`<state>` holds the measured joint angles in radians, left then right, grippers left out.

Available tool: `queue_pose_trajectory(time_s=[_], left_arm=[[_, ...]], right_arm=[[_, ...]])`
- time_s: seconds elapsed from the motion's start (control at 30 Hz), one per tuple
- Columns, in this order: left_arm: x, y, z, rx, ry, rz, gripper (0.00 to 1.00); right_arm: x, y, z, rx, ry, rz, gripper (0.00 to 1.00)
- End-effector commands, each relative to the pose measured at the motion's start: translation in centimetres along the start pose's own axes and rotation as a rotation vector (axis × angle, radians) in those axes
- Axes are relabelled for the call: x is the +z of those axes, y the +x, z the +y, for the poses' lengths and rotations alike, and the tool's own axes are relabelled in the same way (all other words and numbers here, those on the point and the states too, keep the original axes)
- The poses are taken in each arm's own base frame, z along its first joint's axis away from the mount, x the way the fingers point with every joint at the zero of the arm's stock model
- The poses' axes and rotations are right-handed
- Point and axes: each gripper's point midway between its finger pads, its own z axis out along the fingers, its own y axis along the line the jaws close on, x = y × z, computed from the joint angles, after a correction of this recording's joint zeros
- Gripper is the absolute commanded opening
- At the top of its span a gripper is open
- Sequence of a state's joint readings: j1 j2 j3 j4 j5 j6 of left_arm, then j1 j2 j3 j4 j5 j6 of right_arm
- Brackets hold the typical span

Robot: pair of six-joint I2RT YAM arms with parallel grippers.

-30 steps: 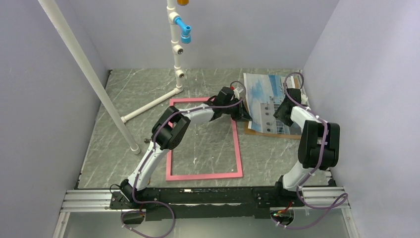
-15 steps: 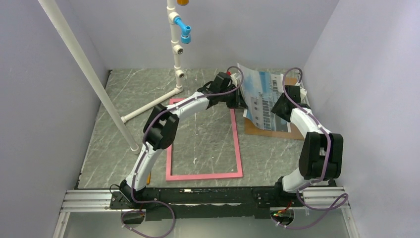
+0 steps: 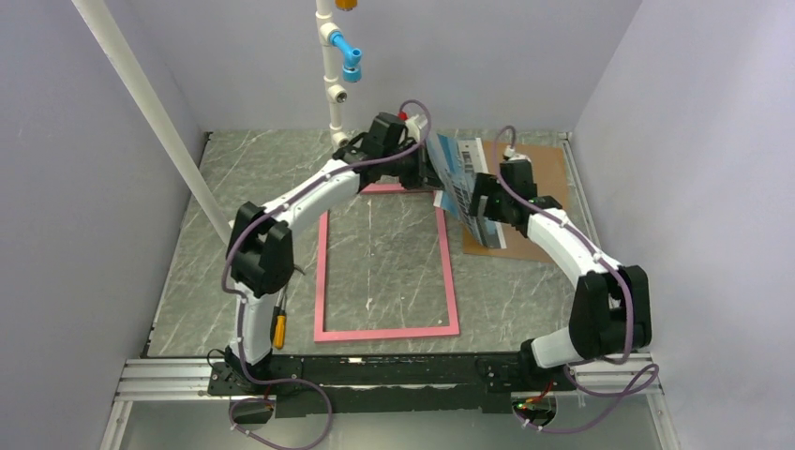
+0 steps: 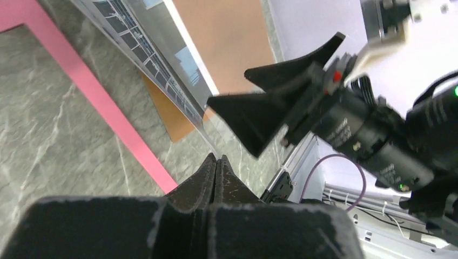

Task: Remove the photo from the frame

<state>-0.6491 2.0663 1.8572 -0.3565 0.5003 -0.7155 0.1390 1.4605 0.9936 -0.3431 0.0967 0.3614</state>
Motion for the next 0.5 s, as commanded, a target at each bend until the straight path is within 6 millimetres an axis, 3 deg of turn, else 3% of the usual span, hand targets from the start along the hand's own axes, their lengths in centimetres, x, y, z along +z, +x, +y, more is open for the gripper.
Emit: queue_pose_trajectory(time_s=[0.0,0.07,0.23,0.37,0.47], left_arm=[[-3.6,-0.2,-0.7,0.028,0.027,-0.008,0.00],[-4.7,0.3,-0.3,0.031,0.015,-0.008,0.00],[-7.2,2.7,1.4,-0.010,-0.001,0.002,0.00],[-8.7,5.0,2.9,-0.030,-0.036,0.012,0.00],[-9.5,7.0,3.9,-0.046,-0.046,0.013,0.00]], right_arm=[[-4.3,-1.7,5.5,-0.153,-0.170,-0.128,0.94],[-5.6,-0.9,6.5,-0.102,-0.236,-0.114,0.96],[-8.4,4.0,8.8,0.198,-0.406,0.065,1.00],[-9.2,7.2,9.6,0.409,-0.493,0.153,1.00],[-8.2,9.2,8.5,0.548,-0.449,0.172,1.00]])
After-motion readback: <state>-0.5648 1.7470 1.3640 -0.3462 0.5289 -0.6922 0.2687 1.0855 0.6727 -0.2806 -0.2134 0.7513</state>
